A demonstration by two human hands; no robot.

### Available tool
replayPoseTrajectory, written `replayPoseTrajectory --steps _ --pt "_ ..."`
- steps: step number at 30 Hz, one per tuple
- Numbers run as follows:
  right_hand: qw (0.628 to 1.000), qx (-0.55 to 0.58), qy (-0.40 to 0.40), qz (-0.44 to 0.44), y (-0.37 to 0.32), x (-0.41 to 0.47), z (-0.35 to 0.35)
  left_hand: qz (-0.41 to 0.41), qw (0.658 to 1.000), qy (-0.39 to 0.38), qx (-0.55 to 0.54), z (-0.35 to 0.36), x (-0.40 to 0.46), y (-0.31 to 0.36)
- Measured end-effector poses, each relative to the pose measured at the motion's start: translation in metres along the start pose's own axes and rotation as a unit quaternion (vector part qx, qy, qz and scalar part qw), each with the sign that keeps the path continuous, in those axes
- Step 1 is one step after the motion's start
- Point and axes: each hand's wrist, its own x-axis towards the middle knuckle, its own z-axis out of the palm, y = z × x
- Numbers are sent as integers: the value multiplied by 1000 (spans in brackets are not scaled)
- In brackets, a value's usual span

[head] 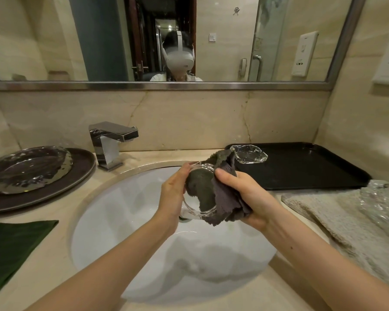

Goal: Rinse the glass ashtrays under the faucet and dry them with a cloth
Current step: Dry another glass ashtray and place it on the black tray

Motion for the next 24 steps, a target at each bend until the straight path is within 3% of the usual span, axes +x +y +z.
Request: replayPoseTrajectory --steps 3,5,8,11,14,18,21,24 --pt "994 -86 14 -61 -1 -4 10 10 994 19 105 2 -2 -5" --pt "971 -184 60 -142 3 -3 17 -81 988 30 131 3 0 -5" --pt "891 -373 109 -235 16 2 15 -243 964 -80 -72 2 0 -1" --pt "788 -553 41 -269 34 1 18 -281 913 -110 -274 -1 -3 3" --pt "746 -626 -32 -227 35 0 25 -271 913 -112 -285 -5 -9 4" --pt "641 -743 4 -193 28 5 21 -254 927 -97 -259 -10 -5 2" --pt "626 -742 40 -236 27 3 22 -230 924 -98 -289 -10 -2 4" --pt "692 -683 21 -235 31 -1 27 -223 913 -93 -328 -13 1 1"
